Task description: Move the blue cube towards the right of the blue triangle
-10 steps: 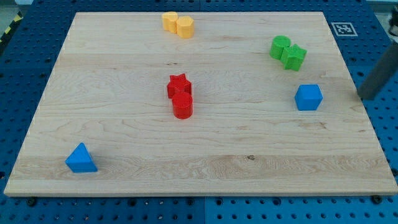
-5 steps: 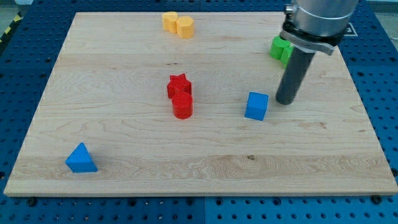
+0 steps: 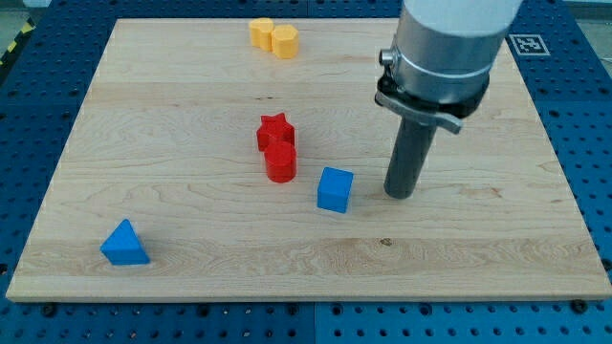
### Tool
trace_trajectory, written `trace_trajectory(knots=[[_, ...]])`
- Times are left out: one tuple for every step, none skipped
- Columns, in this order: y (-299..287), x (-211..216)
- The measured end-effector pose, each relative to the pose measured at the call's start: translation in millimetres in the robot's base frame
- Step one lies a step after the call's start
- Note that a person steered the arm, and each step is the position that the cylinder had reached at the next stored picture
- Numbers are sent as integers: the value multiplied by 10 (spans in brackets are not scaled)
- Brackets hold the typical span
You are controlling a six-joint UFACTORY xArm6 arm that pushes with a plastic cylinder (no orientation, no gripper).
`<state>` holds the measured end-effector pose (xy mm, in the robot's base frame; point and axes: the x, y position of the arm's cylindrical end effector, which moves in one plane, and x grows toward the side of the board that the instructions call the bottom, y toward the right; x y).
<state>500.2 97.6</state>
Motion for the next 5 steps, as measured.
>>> trace_trajectory(knots=[[-505,-42],[-1050,241],[-1371,482],[-1141,370],[-998,502]])
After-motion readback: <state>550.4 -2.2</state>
